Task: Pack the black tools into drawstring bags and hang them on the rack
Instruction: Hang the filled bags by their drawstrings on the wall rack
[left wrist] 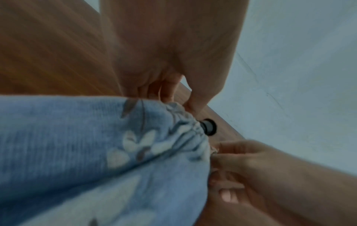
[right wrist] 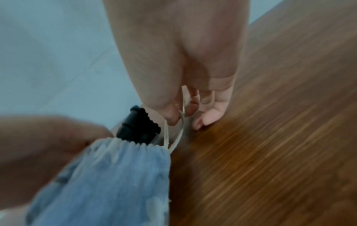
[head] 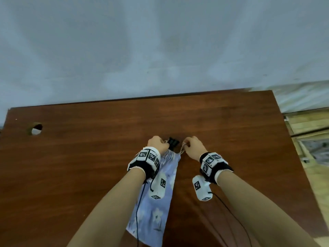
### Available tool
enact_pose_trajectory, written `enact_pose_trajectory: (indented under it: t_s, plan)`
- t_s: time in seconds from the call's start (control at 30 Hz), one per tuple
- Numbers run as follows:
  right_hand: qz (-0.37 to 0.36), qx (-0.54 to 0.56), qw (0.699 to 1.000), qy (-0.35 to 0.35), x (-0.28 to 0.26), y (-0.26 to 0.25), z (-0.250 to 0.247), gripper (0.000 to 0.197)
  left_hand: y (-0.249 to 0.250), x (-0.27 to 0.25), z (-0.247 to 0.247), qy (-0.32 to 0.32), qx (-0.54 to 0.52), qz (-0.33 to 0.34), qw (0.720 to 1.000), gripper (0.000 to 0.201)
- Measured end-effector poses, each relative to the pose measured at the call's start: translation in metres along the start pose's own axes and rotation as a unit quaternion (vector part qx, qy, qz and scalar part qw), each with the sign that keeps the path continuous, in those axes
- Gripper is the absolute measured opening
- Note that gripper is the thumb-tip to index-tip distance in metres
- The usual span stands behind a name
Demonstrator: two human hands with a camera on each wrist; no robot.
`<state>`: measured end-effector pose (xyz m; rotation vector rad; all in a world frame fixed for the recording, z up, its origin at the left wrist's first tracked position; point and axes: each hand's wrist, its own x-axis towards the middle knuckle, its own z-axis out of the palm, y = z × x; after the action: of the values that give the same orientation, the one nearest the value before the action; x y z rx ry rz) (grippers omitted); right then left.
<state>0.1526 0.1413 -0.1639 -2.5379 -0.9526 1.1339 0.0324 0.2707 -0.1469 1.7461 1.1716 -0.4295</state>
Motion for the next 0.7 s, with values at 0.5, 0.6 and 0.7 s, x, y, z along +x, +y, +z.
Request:
enact_pose_trajectory:
  t_s: [0.5, 0.6, 0.7]
  plan:
    - [-0.091, 0.521, 0.835, 0.155, -0.149, 0.004, -0.092, 0.024, 0.118, -0.093, -0.019, -0.303, -0.312, 0.186, 0.881, 0.028]
    - [-0.136, 0.529, 0.817, 0.185, -0.197, 0.023, -0.124, 0.023, 0.174, -0.135, -0.013, -0.341, -0.159, 0.279, 0.883, 0.025]
    - [-0.171, 0.488, 0.829, 0.212, -0.246, 0.043, -0.156, 0.019, 0.228, -0.182, 0.002, -0.364, -0.035, 0.345, 0.864, 0.033]
